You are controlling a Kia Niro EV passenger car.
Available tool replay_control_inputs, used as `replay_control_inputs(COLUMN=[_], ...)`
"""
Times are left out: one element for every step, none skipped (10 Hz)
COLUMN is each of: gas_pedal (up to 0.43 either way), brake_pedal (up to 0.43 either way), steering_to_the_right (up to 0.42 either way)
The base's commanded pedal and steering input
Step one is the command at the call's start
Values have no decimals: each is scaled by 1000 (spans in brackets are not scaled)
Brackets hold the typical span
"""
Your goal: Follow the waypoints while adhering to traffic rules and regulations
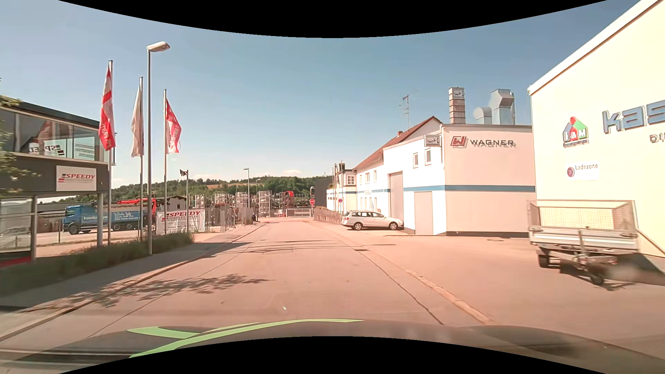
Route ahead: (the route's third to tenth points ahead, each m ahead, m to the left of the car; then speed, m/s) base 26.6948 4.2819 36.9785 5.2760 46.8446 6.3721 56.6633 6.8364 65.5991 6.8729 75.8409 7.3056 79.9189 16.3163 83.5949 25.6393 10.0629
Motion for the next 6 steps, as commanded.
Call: replay_control_inputs(gas_pedal=[0,0,0,0,0,0], brake_pedal=[0,0,6,0,0,6], steering_to_the_right=[-29,-29,-30,-30,-30,-29])
